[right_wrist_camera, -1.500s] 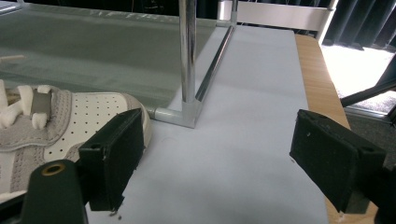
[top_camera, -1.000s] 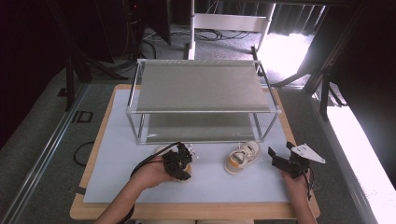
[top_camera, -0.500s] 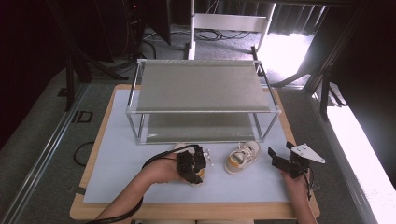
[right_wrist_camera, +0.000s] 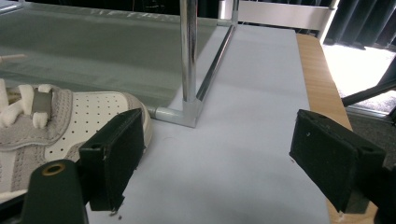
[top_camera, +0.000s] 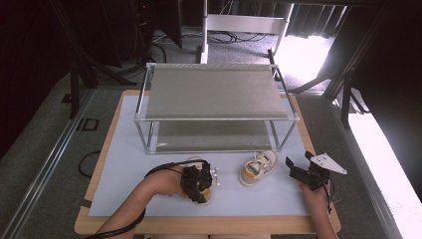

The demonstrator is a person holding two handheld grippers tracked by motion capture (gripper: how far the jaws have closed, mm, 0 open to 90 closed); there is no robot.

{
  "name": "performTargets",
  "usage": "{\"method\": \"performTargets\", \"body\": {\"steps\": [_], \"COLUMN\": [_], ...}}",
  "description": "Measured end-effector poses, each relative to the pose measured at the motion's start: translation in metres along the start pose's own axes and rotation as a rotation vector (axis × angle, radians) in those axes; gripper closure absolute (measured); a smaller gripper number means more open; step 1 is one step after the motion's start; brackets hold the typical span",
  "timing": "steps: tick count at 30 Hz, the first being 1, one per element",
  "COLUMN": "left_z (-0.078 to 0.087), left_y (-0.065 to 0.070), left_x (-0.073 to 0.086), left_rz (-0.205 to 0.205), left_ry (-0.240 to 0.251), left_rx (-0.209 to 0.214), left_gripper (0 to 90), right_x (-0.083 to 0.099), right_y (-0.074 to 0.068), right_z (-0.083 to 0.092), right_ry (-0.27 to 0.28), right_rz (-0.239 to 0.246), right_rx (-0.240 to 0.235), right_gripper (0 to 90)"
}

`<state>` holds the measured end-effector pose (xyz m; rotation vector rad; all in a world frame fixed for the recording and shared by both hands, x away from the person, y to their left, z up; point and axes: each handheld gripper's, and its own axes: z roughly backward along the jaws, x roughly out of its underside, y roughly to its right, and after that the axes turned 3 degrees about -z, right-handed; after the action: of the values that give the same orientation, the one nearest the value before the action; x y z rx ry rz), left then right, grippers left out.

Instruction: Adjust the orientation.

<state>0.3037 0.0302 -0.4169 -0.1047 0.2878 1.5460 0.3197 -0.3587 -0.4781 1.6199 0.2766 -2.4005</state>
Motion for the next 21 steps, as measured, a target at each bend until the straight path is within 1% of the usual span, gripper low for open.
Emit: {"method": "performTargets", "body": {"steps": [1, 2, 4, 7, 8, 9, 10, 11, 12, 13, 14, 15, 16, 17, 18, 19, 20, 21], "left_z": [0.0, 0.003, 0.004, 0.004, 0.005, 0.006, 0.008, 0.011, 0.011, 0.011, 0.011, 0.011, 0.01, 0.01, 0.01, 0.011, 0.011, 0.011], "left_y": [0.001, 0.001, 0.002, 0.003, 0.003, 0.002, 0.0, -0.001, 0.0, 0.0, 0.0, 0.0, 0.0, 0.0, -0.001, -0.001, -0.001, -0.001], "left_x": [0.003, 0.007, 0.009, 0.012, 0.014, 0.015, 0.016, 0.017, 0.017, 0.017, 0.017, 0.017, 0.017, 0.017, 0.018, 0.018, 0.018, 0.018], "left_rz": [-0.001, 0.025, 0.022, 0.025, 0.052, 0.061, 0.078, 0.101, 0.113, 0.113, 0.118, 0.132, 0.143, 0.155, 0.172, 0.189, 0.201, 0.21], "left_ry": [-0.012, 0.0, -0.001, -0.029, -0.032, -0.032, -0.015, 0.011, 0.025, 0.025, 0.029, 0.031, 0.039, 0.057, 0.075, 0.09, 0.101, 0.108], "left_rx": [-0.002, -0.017, -0.022, -0.023, -0.019, -0.023, -0.034, -0.036, -0.041, -0.041, -0.054, -0.056, -0.063, -0.067, -0.066, -0.066, -0.071, -0.076], "left_gripper": [73.6, 72.8, 72.6, 70.7, 66.6, 66.6, 63.1, 59.2, 59.0, 55.9, 55.9, 52.7, 52.7, 49.7, 49.6, 48.8, 48.8, 48.1], "right_x": [0.0, 0.0, 0.0, 0.0, 0.0, 0.0, 0.0, 0.0, 0.0, 0.0, 0.0, 0.0, 0.0, 0.0, 0.001, 0.0, 0.0, 0.0], "right_y": [0.0, 0.0, 0.0, -0.001, -0.001, -0.001, -0.001, 0.0, 0.0, 0.0, 0.0, 0.0, 0.0, 0.0, 0.0, 0.001, 0.001, 0.002], "right_z": [0.0, 0.0, 0.0, 0.0, 0.0, 0.0, 0.0, 0.0, 0.0, 0.0, 0.0, 0.001, 0.001, 0.001, 0.001, 0.001, 0.001, 0.001], "right_ry": [0.0, -0.001, -0.001, -0.001, 0.0, 0.0, 0.0, 0.001, 0.001, 0.001, 0.001, 0.008, 0.008, 0.014, 0.017, 0.014, 0.014, 0.011], "right_rz": [0.0, 0.0, 0.001, 0.006, 0.005, 0.005, 0.004, 0.002, 0.001, 0.002, 0.002, 0.004, 0.004, 0.004, -0.002, -0.009, -0.009, -0.015], "right_rx": [0.001, 0.002, 0.002, 0.004, 0.005, 0.005, 0.005, 0.004, 0.004, 0.002, 0.002, 0.0, 0.0, 0.004, 0.01, 0.012, 0.012, 0.001], "right_gripper": [17.2, 17.2, 17.2, 17.2, 17.2, 17.2, 17.2, 17.2, 17.2, 17.1, 17.1, 17.1, 17.1, 16.9, 14.7, 14.7, 13.7, 13.7]}}
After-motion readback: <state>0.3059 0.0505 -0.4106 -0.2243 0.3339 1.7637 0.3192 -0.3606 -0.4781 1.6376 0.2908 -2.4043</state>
